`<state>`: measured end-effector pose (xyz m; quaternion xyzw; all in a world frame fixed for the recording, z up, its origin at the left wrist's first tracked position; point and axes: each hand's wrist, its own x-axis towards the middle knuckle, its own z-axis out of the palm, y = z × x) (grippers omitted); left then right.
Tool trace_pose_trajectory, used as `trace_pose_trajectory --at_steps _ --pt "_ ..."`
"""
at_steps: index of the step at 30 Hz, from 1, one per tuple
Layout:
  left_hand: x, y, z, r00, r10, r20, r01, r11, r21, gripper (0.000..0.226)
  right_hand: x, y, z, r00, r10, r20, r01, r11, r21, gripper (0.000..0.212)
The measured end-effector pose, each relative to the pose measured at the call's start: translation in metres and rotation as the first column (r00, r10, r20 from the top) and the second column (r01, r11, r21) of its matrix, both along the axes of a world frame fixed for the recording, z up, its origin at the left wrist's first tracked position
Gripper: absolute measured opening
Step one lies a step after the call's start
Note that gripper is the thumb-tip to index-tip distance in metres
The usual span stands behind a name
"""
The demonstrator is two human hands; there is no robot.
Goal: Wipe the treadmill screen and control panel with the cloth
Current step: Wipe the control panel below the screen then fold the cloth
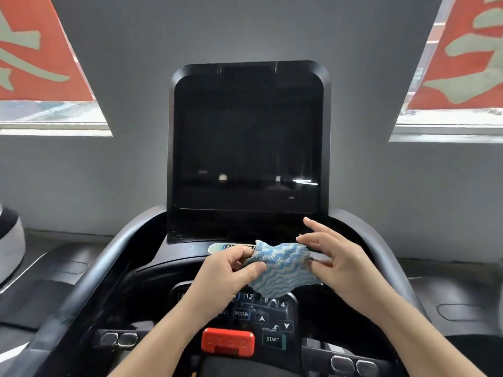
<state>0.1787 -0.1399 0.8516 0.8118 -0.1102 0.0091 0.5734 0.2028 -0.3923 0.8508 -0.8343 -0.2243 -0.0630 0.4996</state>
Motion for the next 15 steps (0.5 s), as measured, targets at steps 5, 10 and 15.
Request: trace_pose_trajectory --at_steps 5,10,15 --pt "-0.004 -0.011 -0.02 0.992 -0.109 -0.067 0.123 0.959 0.256 0.02 -0.024 -0.012 -0.05 0.994 -0.097 -0.057 0.098 0.995 0.018 0.053" --pt "0.039 -0.017 -0.08 0.968 -0.197 0.156 0.017 0.67 0.742 0.025 -0.022 0.002 -0.123 0.956 -0.275 -0.098 0.256 0.951 -0.172 0.045" --pt "0.061 -0.019 -0.119 0.89 -0.274 0.366 -0.17 0.545 0.821 0.028 -0.041 0.033 -0.163 0.897 -0.33 0.294 0.412 0.865 -0.287 0.03"
